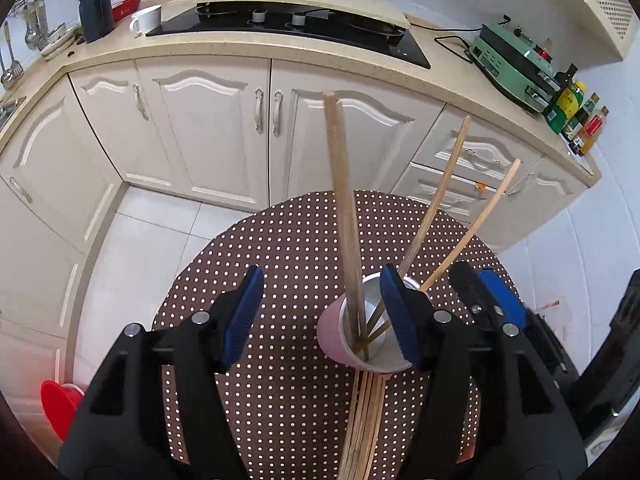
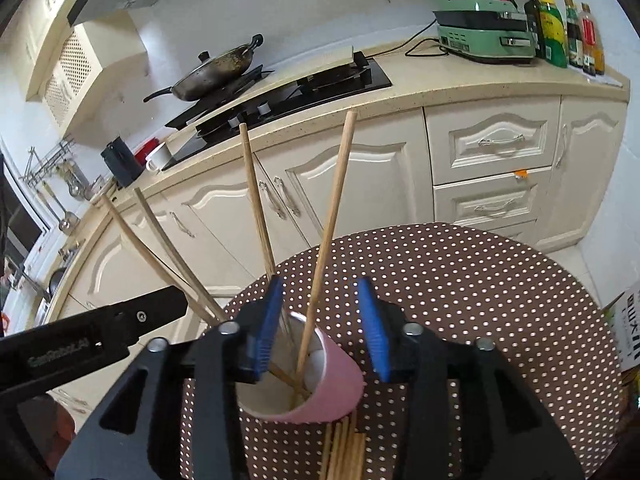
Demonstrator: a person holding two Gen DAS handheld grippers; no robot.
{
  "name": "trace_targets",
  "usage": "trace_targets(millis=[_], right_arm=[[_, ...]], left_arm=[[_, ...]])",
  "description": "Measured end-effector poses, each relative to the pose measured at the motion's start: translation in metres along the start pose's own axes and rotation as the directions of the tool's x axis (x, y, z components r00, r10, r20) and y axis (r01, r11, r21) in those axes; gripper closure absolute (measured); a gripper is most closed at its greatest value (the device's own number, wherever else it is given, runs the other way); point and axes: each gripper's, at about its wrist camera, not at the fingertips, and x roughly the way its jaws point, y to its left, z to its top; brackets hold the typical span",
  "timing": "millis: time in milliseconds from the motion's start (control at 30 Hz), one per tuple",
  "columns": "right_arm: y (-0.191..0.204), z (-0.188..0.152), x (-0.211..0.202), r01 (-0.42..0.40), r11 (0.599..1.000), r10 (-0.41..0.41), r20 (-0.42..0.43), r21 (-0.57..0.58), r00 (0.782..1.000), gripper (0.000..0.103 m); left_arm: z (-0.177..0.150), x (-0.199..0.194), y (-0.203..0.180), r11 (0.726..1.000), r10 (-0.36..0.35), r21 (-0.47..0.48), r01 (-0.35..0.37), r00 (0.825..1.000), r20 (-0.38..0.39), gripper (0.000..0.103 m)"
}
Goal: Organize utensils
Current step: 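Open both tools and pull them back from the pink cup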
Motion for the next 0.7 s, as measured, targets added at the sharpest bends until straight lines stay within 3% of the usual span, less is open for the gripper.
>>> trace_targets(millis=[700], right_arm=[[0.017, -0.001, -0.052, -0.006, 0.991, 0.011, 0.037, -0.135, 0.999, 0.041]], left_arm=[[-0.025, -0.033, -0.003, 0.998, 0.038, 0.039, -0.04, 0.999, 0.039, 0.043]])
